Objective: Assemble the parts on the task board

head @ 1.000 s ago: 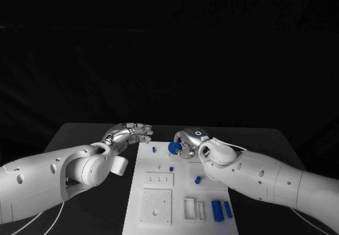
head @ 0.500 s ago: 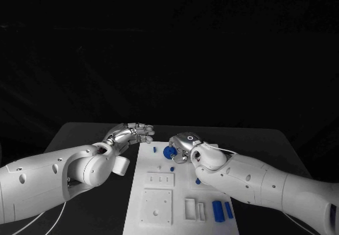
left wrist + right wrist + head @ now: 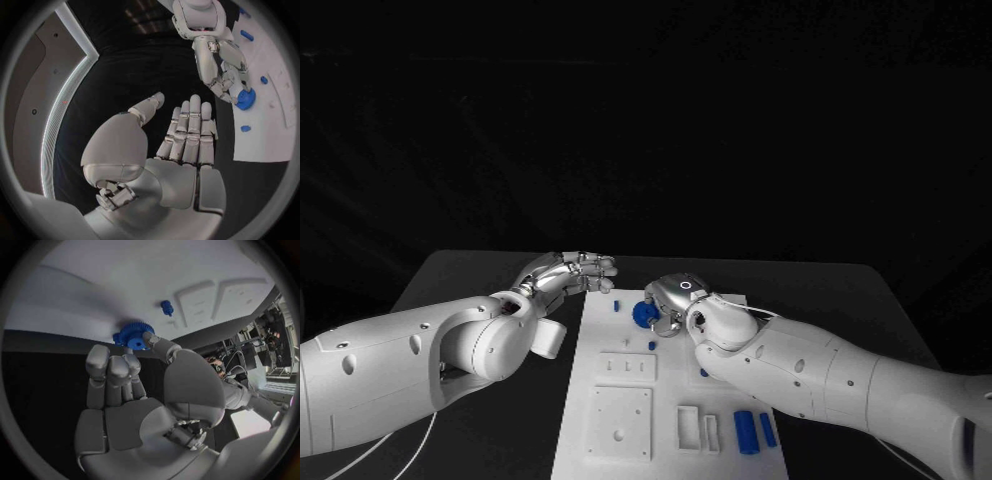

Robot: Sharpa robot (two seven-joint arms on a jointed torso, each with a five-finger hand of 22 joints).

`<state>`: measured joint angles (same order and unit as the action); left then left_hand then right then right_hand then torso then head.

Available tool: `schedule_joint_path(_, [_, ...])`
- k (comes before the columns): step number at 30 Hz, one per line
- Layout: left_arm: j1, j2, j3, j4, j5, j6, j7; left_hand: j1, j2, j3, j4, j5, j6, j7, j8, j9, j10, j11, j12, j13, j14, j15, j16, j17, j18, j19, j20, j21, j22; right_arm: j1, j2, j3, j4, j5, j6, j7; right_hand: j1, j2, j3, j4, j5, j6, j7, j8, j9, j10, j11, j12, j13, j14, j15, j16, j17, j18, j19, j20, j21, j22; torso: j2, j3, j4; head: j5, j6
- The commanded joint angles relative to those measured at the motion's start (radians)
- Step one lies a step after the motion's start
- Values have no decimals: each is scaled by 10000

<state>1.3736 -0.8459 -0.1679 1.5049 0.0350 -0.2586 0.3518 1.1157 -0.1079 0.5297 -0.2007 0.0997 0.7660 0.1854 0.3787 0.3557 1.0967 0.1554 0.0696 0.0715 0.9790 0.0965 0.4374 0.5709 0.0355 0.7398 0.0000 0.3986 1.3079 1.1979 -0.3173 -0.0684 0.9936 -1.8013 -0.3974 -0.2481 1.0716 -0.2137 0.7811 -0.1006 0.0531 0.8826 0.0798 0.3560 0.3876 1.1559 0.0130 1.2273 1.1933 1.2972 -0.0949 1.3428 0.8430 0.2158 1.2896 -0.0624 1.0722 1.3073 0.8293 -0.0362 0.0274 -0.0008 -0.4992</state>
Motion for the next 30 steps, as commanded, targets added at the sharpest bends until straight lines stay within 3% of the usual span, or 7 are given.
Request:
schedule_joint_path(1, [18,21,9,18,-12,82,119,-68,39,7,-75,-17,60,28,-10,13,55,44,1,7,-53,34,31,7,19,-57,-5,37,214,-11,57,-20,-72,-125,141,-49,28,-113,-26,52,-22,370,469,-47,-15,-142,13,-108,-53,11,11,-53,17,460,7,-82,21,128,4,7,-17,42,5])
schedule_joint_path(8, [18,61,10,18,-12,112,110,-73,34,6,-79,-17,56,34,-13,13,51,47,-1,6,-54,34,31,7,19,-58,-5,38,214,-12,184,-29,-200,-54,76,-36,34,-252,-81,76,-29,159,532,-173,-64,-369,73,-318,-240,13,65,-98,21,460,-12,-82,-1,115,2,10,-11,66,8])
schedule_joint_path(15, [19,61,10,-2,-12,96,106,-79,31,5,-81,-19,52,38,-17,12,45,51,-4,5,-56,34,31,7,19,-59,-5,40,214,-12,240,-43,-225,33,35,8,-87,-528,-428,83,-39,-241,626,-376,-132,-537,163,-450,-352,16,151,-134,38,460,-18,-85,-10,108,2,16,-24,86,4])
schedule_joint_path(30, [19,23,10,-36,-12,69,122,-96,30,4,-78,-21,43,44,-24,11,38,57,-8,3,-58,36,31,7,18,-60,-4,42,213,-11,-94,-43,165,439,-350,138,-287,-633,-1005,172,-15,-457,648,-442,-120,-599,182,-476,-370,14,168,-183,74,460,-49,-94,-44,94,-3,24,-38,103,15])
